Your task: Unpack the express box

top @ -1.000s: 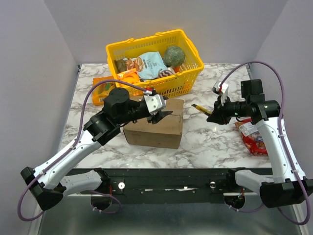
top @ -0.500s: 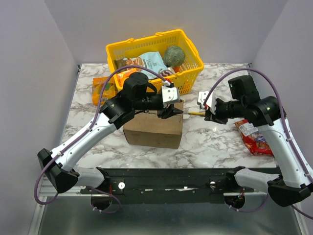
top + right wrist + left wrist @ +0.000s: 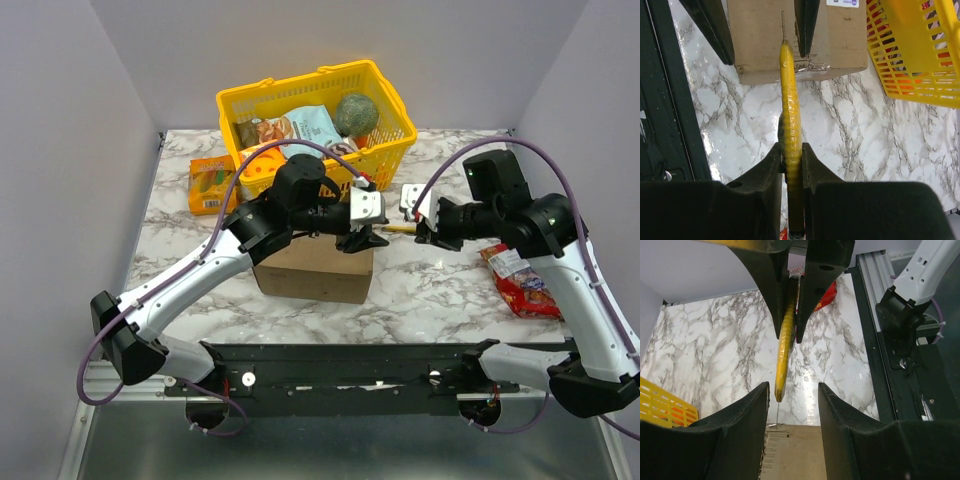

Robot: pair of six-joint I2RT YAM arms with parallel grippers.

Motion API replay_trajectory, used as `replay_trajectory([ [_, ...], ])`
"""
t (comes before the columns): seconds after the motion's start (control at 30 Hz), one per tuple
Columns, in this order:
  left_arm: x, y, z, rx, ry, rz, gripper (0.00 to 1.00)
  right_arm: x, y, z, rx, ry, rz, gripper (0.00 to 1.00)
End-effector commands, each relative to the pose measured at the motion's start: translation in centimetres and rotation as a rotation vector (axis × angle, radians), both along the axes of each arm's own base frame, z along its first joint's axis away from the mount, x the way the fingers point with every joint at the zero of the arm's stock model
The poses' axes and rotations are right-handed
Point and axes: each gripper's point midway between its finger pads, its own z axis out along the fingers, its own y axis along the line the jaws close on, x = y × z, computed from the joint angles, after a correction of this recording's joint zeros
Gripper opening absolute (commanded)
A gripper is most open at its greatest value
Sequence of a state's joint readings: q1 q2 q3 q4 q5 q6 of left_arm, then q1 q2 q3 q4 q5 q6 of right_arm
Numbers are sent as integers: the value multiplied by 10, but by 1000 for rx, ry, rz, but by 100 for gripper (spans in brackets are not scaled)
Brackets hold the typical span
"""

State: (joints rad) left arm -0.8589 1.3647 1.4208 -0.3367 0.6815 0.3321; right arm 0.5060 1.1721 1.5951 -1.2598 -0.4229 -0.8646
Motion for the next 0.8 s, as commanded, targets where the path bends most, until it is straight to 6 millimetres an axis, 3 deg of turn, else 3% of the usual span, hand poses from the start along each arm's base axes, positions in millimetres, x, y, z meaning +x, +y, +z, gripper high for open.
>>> replay_trajectory([
  [0.0,10,-10,-6,3,-6,36,53,-4,2,9,-1,-17,6,0],
  [0.1,13,-16,-4,-7,4,40,50,-7,3,8,-13,-20,17,0],
  [0.2,13,-20,-5,0,3,37,39,-8,3,10,-6,-26,18,0],
  [0.43,8,-23,-17,31,35,7,0,-16,8,14,44,-13,24,1],
  [0.47,8,-23,-17,26,42,5,0,-9,11,20,74,-36,-1,5],
  [0.5,8,-23,-17,22,51,2,0,-9,11,26,123,-17,-66,10],
  [0.53,8,-24,-15,1,78,7,0,-6,11,32,155,-18,-115,34],
  [0.63,16,-20,4,-115,158,5,0,15,4,80,355,-41,-322,77],
  [0.67,10,-17,11,-150,277,-12,0,21,3,97,423,-50,-344,90],
  [0.7,19,-11,17,-188,309,5,0,20,-2,121,532,-15,-358,93],
  [0.77,19,-9,35,-284,376,-22,0,23,0,135,617,74,-342,97],
])
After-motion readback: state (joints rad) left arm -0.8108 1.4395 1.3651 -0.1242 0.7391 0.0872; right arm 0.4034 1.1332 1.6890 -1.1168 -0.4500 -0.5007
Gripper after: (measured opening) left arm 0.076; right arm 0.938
